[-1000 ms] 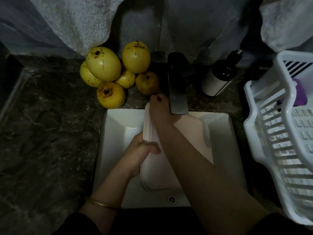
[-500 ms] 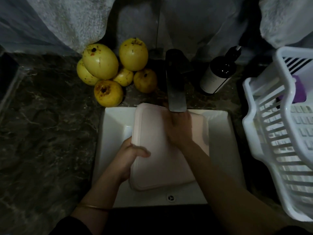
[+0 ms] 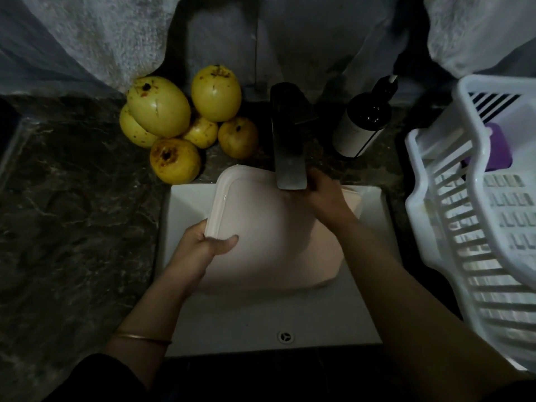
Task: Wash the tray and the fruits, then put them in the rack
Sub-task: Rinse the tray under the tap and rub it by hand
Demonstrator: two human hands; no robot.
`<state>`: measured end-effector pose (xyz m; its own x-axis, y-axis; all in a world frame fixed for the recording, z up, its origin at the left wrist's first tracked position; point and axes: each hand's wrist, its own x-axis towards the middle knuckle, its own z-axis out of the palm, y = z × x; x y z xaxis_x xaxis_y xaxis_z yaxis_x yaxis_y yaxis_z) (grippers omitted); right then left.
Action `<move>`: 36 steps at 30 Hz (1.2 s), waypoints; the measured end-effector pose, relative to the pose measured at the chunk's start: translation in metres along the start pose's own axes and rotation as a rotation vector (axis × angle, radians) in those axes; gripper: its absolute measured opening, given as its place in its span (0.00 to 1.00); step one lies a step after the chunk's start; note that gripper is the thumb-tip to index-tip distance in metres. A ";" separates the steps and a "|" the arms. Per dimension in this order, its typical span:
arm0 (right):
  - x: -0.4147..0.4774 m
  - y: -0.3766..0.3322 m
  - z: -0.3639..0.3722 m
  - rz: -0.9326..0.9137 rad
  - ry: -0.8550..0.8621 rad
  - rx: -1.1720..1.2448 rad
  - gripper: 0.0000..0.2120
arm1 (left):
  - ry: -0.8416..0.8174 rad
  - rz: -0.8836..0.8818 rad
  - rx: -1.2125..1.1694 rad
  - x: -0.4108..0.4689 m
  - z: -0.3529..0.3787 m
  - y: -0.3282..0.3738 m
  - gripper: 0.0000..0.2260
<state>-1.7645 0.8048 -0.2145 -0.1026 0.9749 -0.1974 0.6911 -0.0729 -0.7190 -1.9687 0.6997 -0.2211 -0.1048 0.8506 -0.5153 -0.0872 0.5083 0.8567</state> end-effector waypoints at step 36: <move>-0.065 0.025 0.008 0.164 -0.592 0.051 0.08 | 0.117 -0.554 -0.355 -0.002 -0.006 -0.001 0.13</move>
<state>-1.7458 0.7378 -0.2248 -0.3873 0.6692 -0.6341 0.6982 -0.2363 -0.6758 -1.9747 0.6970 -0.2214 -0.0558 0.4461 -0.8933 -0.4775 0.7738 0.4162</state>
